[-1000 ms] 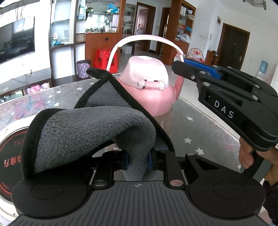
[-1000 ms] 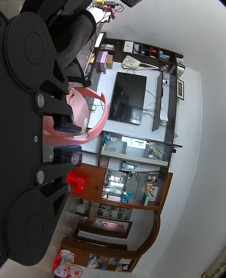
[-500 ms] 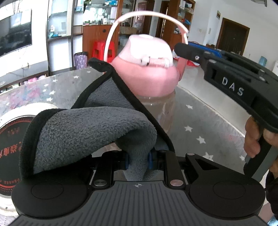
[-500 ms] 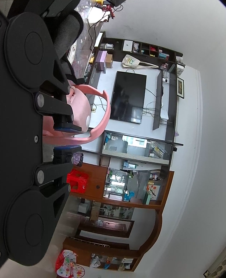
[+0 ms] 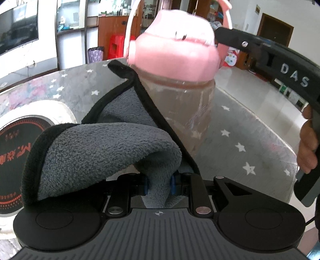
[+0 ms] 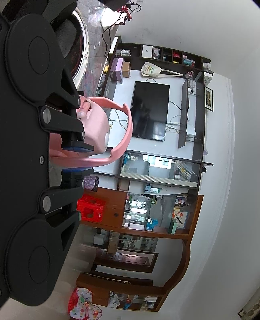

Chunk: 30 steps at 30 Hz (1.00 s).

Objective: Clean container
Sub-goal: 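Rub the grey cloth up and down the bottle body while the right gripper holds the handle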

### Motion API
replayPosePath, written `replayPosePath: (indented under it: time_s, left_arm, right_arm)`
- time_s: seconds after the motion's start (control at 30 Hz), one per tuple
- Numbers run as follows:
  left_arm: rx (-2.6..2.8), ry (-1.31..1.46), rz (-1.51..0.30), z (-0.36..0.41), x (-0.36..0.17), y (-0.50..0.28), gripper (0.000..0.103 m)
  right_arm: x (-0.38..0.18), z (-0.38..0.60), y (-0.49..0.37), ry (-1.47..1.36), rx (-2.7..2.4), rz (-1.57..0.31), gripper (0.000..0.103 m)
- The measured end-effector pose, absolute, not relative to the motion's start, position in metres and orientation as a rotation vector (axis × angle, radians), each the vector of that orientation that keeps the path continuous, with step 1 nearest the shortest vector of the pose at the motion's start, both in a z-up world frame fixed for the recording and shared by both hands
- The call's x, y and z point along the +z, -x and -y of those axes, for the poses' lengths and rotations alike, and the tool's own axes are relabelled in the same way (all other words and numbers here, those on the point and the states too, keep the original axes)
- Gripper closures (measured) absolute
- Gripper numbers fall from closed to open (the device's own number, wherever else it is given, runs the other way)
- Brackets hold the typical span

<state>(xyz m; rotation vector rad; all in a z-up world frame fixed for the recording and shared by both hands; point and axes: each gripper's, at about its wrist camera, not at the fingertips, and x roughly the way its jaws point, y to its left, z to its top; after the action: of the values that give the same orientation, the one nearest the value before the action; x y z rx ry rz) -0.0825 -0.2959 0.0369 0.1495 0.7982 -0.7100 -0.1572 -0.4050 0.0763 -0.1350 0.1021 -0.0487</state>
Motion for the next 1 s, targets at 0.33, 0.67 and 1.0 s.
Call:
replayPosePath:
  time_s: [0.33, 0.67, 1.0]
  left_arm:
    - [-0.689, -0.145, -0.85, 0.296, 0.019, 0.074, 0.082]
    - [-0.673, -0.174, -0.821, 0.295, 0.032, 0.075, 0.082]
    - [-0.667, -0.203, -0.731, 0.296, 0.061, 0.075, 0.082]
  right_arm:
    - [0.077, 0.408, 0.161, 0.118, -0.046, -0.123, 0.086]
    - [0.077, 0.409, 0.161, 0.109, -0.046, -0.134, 0.086]
    - [0.075, 0.406, 0.157, 0.105, -0.047, -0.134, 0.086]
